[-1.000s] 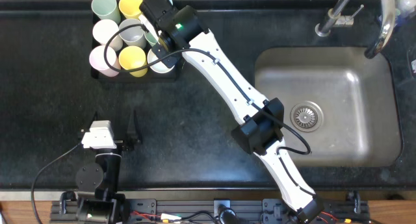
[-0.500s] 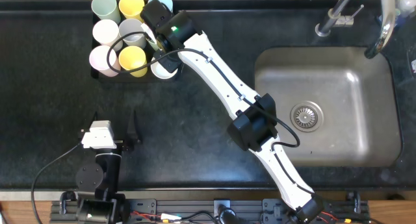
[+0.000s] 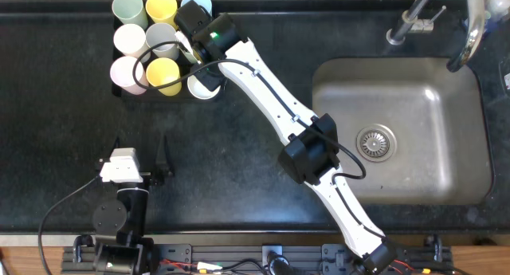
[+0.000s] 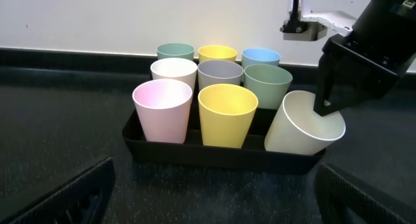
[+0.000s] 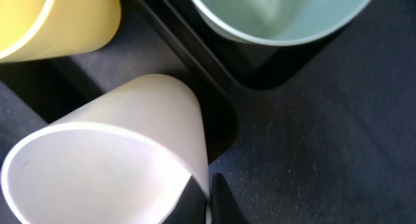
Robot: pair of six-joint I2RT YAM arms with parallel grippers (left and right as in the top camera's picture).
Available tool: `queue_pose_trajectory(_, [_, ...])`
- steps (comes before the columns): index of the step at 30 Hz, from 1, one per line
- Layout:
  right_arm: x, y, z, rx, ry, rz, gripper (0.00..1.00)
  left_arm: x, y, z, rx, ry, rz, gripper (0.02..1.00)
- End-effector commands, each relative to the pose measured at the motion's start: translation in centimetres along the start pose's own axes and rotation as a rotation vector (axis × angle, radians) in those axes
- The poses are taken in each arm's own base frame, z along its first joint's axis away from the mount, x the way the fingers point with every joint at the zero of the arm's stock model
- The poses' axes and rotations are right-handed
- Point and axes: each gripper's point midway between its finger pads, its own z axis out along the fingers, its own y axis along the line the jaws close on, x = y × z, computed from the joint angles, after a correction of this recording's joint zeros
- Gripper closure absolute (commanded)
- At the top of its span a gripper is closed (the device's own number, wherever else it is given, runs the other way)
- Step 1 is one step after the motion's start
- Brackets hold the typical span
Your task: Store Cups
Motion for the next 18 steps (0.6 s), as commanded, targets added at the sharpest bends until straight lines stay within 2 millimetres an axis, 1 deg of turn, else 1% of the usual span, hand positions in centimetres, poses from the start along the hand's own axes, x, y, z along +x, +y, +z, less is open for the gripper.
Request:
queue_pose_trajectory(1, [-0.4,0.1,0.3,-0.008,-0.012,-0.007,0.174,-0.1,0.2,0.0,-0.007,-0.005,0.020,0.020])
queue_pose_trajectory(2, [-0.4,0.1,0.3,-0.008,-0.014,-0.007,0.003,-0.1,0.2,0.0,-0.007,-0.005,0.020,0.020])
queue_pose_trajectory(7, [-0.9,0.0,0.2,-0.002,-0.034,-0.005,0.003,-0.1,0.2,0.0,-0.007,-0.005,0.020,0.020])
queue_pose_trajectory(10, [-1.6,-1.0,0.0,0.048,-0.060,0.002,0.003,-0.1,0.2,0.0,-0.007,-0.005,0.020,0.020])
queue_pose_trajectory(11, [-1.9,-1.4,-0.4,0.069,-0.077,0.005,0.005,-0.1,0.2,0.0,-0.007,-0.005,0.020,0.020])
queue_pose_trajectory(13, [-2.6,-2.0,-1.4,0.085,-0.111,0.013,0.005,-0.1,0.2,0.0,-0.007,-0.005,0.020,0.020])
queue_pose_trajectory(15, [-3.6,-2.8,-3.2,0.094,-0.167,0.048,0.003,-0.1,0.2,0.0,-0.007,-0.005,0.020,0.020])
queue_pose_trajectory(17, [-4.6,-4.1,-5.7,0.103,-0.237,0.103,0.003,-0.1,0.2,0.0,-0.007,-0.005,0.020,0.020])
queue_pose_trajectory(18, [-5.1,-4.9,-7.5,0.112,-0.282,0.127,0.005,-0.1,0.2,0.0,-0.007,-0.005,0.020,0.020])
